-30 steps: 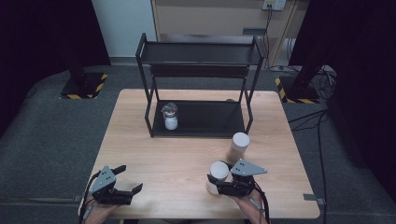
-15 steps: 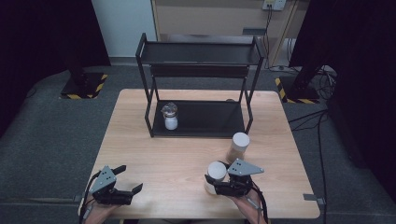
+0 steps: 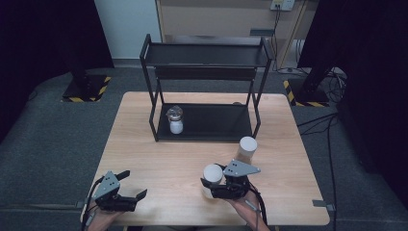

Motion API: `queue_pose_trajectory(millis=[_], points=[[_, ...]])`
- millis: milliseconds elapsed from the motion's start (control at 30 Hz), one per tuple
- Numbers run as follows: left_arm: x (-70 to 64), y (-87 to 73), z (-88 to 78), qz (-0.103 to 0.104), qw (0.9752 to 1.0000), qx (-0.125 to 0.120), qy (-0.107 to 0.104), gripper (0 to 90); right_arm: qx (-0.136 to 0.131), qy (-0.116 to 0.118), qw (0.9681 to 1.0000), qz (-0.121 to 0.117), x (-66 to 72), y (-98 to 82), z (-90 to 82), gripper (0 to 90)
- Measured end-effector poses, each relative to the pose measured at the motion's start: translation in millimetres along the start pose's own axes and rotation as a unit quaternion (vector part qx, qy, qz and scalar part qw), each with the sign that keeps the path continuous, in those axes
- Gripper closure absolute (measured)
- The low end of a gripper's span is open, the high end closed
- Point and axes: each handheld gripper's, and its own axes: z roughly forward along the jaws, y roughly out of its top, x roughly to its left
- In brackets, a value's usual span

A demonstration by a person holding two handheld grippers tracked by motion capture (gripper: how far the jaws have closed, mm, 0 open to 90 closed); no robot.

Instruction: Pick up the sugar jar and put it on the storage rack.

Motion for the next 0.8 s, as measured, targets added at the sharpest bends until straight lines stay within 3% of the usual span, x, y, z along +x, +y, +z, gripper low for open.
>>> queue_pose_trajectory(millis=[533,800], points=[[2.0,-1.7,-1.4,-0.005,1.0000,-0.004,0.000,2.9,-0.004,0.004,1.0000,0.006,-4.4,46.5,37.2,32.8],[2.3,-1.8,-1.9,-0.007,1.0000,-0.005,0.000,2.9,-0.010,-0.024,0.9994,0.021,-12.9,71.0,48.4,32.7]])
